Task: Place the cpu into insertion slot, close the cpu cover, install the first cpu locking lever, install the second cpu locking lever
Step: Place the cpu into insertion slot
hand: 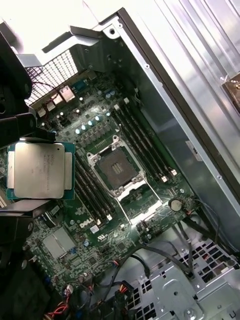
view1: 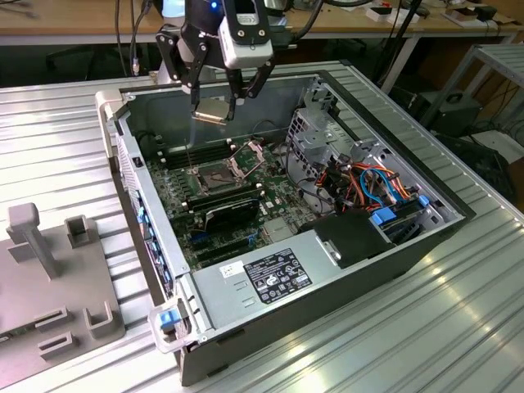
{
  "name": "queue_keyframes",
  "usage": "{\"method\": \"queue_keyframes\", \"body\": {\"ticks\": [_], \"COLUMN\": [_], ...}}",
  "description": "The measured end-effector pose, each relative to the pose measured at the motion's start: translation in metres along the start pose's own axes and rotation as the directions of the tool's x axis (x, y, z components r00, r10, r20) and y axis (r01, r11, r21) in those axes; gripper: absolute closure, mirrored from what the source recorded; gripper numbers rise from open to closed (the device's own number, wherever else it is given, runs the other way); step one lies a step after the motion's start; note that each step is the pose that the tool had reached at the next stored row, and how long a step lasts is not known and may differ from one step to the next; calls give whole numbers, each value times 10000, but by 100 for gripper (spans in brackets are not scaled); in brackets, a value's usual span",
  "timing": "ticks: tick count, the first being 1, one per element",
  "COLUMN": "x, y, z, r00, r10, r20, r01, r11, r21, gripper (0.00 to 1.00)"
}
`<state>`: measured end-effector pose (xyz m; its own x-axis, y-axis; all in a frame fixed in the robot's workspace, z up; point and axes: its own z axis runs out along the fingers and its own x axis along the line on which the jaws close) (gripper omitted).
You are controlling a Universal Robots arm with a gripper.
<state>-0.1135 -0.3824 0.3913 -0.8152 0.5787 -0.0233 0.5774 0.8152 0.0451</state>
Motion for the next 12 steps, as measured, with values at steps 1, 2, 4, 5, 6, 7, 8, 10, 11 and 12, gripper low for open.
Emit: {"method": "queue_keyframes", "body": {"ticks": [1,2,4,5,6,7,8,10,11,12], "x": [0,0,0,0,0,0,0,0,0,0], "y": [0,0,0,0,0,0,0,0,0,0], "z": [0,1,1,2,2,2,2,3,3,3], "r00": [10000,9997,9987,9980,9972,9960,9948,9918,9889,9875], "r10": [90,260,510,634,752,891,1019,1277,1483,1573], "r20": [4,12,24,29,34,41,47,59,69,74], "r01": [-90,-260,-510,-634,-753,-891,-1019,-1277,-1483,-1573], "r11": [10000,9997,9987,9980,9972,9960,9948,9918,9889,9875], "r21": [2,5,11,13,16,19,21,25,29,31], "gripper": [45,45,45,45,45,45,45,45,45,45]}}
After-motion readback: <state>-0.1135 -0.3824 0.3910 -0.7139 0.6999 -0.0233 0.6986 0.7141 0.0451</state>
